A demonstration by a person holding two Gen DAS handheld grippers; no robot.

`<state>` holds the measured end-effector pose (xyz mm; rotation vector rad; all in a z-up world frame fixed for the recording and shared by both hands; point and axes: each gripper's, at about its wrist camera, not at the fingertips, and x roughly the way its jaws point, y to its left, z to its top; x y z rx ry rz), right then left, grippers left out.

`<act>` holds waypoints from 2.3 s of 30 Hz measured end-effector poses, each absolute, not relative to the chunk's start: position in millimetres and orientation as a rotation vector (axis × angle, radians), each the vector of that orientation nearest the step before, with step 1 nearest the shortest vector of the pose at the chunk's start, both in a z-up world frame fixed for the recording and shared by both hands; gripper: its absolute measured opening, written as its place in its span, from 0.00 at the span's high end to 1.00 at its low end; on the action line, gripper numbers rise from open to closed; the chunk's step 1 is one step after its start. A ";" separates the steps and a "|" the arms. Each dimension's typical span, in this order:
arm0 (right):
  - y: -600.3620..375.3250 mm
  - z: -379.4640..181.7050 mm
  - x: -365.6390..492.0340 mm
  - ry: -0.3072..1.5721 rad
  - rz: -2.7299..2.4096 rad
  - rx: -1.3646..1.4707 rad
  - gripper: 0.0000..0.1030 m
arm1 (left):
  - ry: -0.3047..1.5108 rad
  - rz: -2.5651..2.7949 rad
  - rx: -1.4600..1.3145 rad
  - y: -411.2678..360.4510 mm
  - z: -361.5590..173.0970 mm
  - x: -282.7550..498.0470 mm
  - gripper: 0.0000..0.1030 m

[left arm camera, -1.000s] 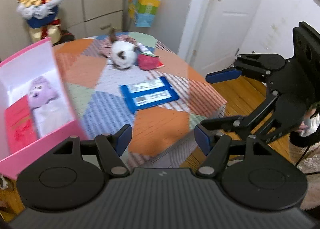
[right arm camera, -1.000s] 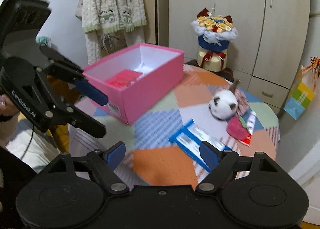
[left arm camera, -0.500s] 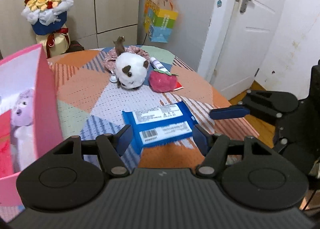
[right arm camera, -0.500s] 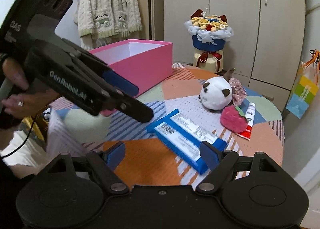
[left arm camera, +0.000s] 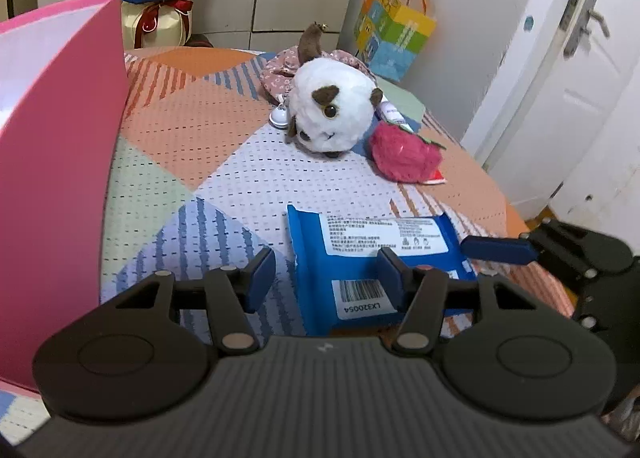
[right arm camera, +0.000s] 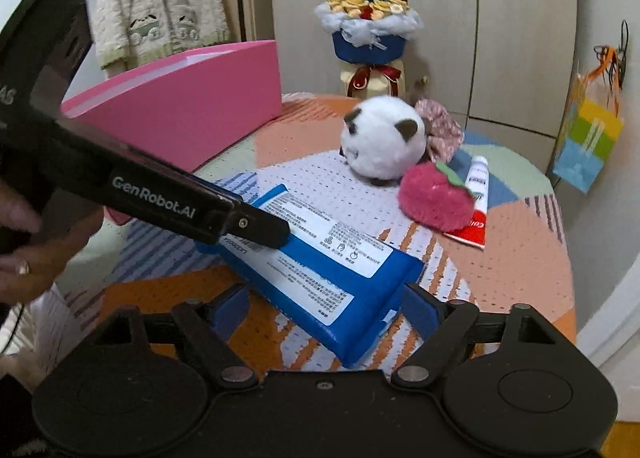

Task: Organize soft objects
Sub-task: 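Move the left gripper to the blue wet-wipe pack and grasp it, then lift the blue wet-wipe pack with the left gripper and carry it over the box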

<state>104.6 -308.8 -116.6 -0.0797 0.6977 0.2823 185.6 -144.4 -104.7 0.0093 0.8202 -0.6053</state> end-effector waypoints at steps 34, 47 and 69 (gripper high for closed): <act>-274.5 -129.3 61.5 0.551 0.099 -0.039 0.32 | 0.809 -0.678 0.066 -153.7 -94.1 133.0 0.57; -258.9 -101.5 26.6 0.695 0.164 -0.054 0.32 | 0.920 -0.766 0.121 -128.1 -68.7 91.5 0.55; -172.5 -34.7 6.0 0.687 0.482 -0.186 0.30 | 1.004 -0.663 -0.067 1.1 -9.3 59.4 0.52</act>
